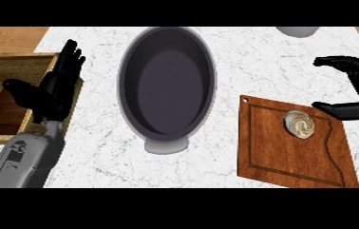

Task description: Pick the cupcake from the cutting board and place it in the pot

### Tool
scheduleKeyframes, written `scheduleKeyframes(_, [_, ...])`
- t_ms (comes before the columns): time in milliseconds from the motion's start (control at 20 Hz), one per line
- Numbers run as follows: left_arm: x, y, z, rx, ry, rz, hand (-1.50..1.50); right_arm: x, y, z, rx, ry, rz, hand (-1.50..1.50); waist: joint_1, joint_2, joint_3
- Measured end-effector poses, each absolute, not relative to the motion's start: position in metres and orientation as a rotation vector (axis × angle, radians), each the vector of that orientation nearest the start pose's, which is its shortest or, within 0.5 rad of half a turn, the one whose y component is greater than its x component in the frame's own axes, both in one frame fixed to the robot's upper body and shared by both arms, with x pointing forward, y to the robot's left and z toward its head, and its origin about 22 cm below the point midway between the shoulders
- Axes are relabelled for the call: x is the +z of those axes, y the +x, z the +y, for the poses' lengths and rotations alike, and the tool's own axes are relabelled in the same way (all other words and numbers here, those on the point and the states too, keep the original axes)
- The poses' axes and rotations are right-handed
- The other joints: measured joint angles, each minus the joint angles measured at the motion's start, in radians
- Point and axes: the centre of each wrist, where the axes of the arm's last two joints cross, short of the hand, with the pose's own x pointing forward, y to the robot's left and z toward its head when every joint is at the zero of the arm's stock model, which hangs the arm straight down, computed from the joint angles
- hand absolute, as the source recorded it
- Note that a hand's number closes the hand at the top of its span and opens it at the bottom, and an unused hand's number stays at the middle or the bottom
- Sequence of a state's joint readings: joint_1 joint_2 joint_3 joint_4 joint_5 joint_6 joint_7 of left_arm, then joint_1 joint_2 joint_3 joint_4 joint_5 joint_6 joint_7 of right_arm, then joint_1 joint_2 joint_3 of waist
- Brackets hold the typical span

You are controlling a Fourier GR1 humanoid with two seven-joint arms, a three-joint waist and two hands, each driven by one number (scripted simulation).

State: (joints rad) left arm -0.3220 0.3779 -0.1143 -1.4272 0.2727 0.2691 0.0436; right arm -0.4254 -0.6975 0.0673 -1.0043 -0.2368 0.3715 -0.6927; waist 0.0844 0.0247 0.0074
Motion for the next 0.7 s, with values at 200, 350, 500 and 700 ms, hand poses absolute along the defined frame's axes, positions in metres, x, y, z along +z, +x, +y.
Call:
scheduleKeyframes(200, [0.079,0.312,0.266,-0.001,0.150,-1.654,0.00,0.082,0.335,-0.424,0.639,0.031,-2.035,-1.50,-0.007,-0.004,0.000])
scheduleKeyframes(350, [0.084,0.311,0.269,0.011,0.147,-1.646,0.00,0.099,0.342,-0.433,0.738,0.002,-1.999,-1.50,-0.014,-0.007,-0.002])
scheduleKeyframes(500, [0.081,0.306,0.268,0.015,0.148,-1.639,0.00,0.119,0.347,-0.435,0.898,-0.021,-1.914,-1.50,-0.017,-0.010,-0.003])
scheduleKeyframes(700, [0.079,0.301,0.269,0.021,0.147,-1.633,0.00,0.137,0.355,-0.420,1.169,-0.051,-1.771,-1.50,-0.021,-0.013,-0.005])
